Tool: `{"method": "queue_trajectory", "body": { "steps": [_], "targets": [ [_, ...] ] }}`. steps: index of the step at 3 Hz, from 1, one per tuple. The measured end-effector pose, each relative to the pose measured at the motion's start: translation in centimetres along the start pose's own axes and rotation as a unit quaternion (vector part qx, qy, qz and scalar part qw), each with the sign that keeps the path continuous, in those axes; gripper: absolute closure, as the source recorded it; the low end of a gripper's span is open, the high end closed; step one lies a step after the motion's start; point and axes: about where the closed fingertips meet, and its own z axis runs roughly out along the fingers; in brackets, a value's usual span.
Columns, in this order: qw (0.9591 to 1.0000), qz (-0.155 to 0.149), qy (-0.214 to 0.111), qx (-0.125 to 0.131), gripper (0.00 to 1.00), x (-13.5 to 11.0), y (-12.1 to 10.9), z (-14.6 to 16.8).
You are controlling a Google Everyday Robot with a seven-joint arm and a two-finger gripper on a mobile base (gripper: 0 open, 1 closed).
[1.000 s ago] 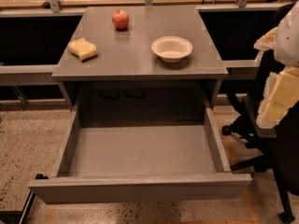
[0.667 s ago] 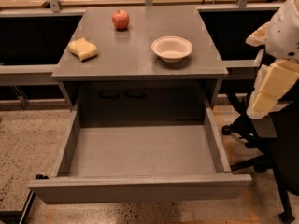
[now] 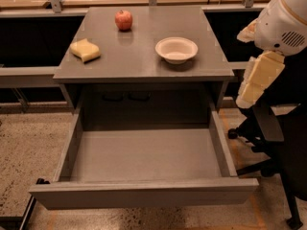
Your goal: Place sponge into top drawer
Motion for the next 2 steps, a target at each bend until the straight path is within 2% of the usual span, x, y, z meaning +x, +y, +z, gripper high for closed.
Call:
{"method": "queue_trajectory", "body": {
  "steps": [1,2],
  "targets": [
    [0.9996,0.027,0.0,-0.004,0.0,-0.1,-0.4,1.6],
    [0.9978,0.045,-0.048,-0.006,0.0,-2.0,-2.1,3.8]
  ]
}}
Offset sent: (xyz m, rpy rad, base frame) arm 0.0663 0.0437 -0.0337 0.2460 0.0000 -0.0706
